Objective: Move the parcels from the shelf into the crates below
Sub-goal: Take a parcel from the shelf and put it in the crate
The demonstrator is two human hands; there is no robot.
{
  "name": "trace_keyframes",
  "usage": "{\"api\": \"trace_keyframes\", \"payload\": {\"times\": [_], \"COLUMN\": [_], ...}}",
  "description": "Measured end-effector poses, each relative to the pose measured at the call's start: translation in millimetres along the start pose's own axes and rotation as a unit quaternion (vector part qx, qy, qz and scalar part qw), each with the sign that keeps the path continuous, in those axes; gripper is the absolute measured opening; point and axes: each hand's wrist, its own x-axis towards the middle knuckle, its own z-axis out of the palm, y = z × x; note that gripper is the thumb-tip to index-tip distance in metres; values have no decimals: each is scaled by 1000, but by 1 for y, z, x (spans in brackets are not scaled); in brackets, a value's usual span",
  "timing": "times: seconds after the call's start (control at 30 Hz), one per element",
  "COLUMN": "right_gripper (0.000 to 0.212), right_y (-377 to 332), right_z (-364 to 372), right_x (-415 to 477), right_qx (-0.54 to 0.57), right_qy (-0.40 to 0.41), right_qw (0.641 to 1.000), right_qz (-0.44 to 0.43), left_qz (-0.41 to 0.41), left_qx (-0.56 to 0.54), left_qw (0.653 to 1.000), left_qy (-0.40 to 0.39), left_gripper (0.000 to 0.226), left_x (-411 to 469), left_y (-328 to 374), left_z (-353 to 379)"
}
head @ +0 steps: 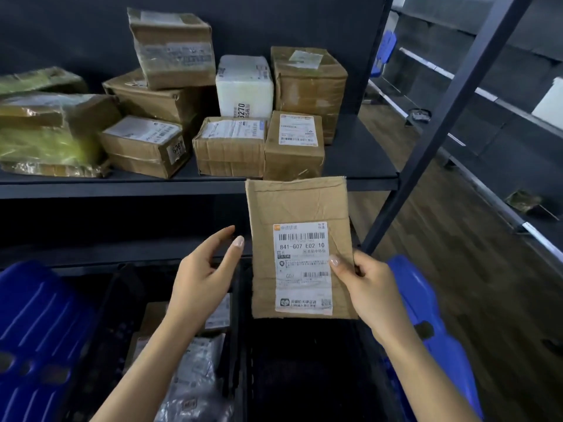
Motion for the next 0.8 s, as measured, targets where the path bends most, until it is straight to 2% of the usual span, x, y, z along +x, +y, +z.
{"api": "trace_keyframes", "payload": {"times": [0.1,0.2,0.4,0.6,0.8], "right_gripper": [16,13,14,10,10], "right_y": [28,58,113,173,238], "right_z": [2,7,24,45,77], "right_x": [-14,-25,-33,-25,4], "right_qx": [6,13,-26,-51,-44], "right_qy": [-10,-19,-32,-44,-42], "right_qw": [999,995,984,968,952], "right_qz": [45,94,173,242,301], "left_qz": [16,14,-30,-3,5], "left_qx": [163,241,305,362,397], "left_qw": [986,969,944,914,897], "left_qy": [-13,-46,-125,-182,-195], "left_gripper": [62,62,68,73,76], "left_x": [-1,-3,-9,-2,19], "left_y": [-29,-59,-109,-153,-193], "left_z": [4,12,25,43,59]}}
